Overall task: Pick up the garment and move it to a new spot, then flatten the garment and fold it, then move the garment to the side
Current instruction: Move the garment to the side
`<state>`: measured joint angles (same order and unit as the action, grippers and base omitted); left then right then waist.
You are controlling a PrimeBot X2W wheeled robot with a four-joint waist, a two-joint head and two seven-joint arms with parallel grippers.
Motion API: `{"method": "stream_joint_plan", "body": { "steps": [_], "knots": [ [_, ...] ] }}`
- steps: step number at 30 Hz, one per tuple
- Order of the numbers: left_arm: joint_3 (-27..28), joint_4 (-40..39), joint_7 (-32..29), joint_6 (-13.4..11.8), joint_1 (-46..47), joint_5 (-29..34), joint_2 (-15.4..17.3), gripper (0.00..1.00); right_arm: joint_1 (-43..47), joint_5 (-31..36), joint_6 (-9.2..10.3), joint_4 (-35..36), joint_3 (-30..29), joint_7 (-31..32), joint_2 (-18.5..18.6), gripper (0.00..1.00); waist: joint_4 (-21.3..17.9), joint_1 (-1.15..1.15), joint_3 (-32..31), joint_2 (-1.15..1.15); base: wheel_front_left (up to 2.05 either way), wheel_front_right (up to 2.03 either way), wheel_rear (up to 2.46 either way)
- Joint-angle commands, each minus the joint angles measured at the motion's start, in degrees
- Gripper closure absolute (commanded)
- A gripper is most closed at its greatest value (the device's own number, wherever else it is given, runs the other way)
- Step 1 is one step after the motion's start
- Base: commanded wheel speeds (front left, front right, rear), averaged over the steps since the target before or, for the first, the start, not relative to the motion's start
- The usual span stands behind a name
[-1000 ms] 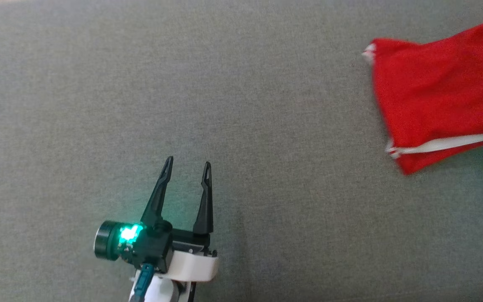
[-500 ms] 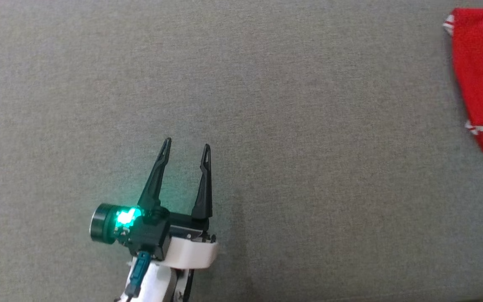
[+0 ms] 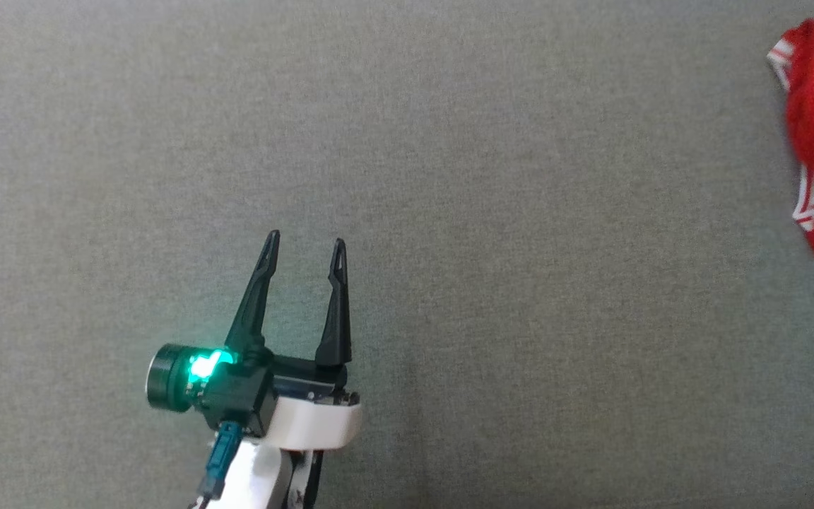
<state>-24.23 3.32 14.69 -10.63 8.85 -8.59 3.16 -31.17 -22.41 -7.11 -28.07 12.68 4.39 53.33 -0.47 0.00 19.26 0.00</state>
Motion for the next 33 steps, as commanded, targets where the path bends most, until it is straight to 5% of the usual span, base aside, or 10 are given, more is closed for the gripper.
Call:
{"method": "stream_joint_plan", "body": {
  "steps": [1, 9, 16, 22, 26, 33],
  "knots": [
    [1.9, -1.8, 0.3, -0.5, -0.6, -0.4, -0.3, 0.00, 2.3, 0.5, -0.37, 2.6, 1.5, -0.8, -1.5, 0.00, 0.1, 0.00, -2.4, 0.00, 0.00, 0.00, 0.00],
    [2.8, -0.9, 0.3, -0.7, -4.7, -2.9, -0.3, 0.00, 10.8, 2.0, -0.37, 7.6, 7.3, -4.6, -19.3, 0.00, 1.1, 0.00, -11.6, 0.00, 0.00, 0.00, 0.00],
    [4.7, -0.3, 0.3, -0.4, -10.9, -3.1, -0.3, 0.00, 20.9, 3.0, -0.37, 5.5, 8.2, -15.4, -33.8, 0.00, 2.0, 0.00, -19.2, 0.00, 0.00, 0.00, 0.00],
    [6.2, -1.7, 0.3, -0.8, -16.0, -3.0, -0.3, 0.00, 27.5, 6.6, -0.37, 5.7, 3.7, -19.2, -40.5, 0.00, 2.7, 0.00, -23.5, 0.00, 0.00, 0.00, 0.00],
    [6.4, -2.8, 0.3, -0.5, -19.9, -2.7, -0.3, 0.00, 33.2, 11.2, -0.37, 12.7, -2.3, -19.4, -44.9, 0.00, 3.1, 0.00, -25.6, 0.00, 0.00, 0.00, 0.00],
    [8.3, -3.2, 0.3, 0.8, -22.2, -0.8, -0.3, 0.00, 40.6, 15.1, -0.37, 19.6, -6.2, -19.4, -47.6, 0.00, 3.8, 0.00, -27.6, 0.00, 0.00, 0.00, 0.00]
  ]
}}
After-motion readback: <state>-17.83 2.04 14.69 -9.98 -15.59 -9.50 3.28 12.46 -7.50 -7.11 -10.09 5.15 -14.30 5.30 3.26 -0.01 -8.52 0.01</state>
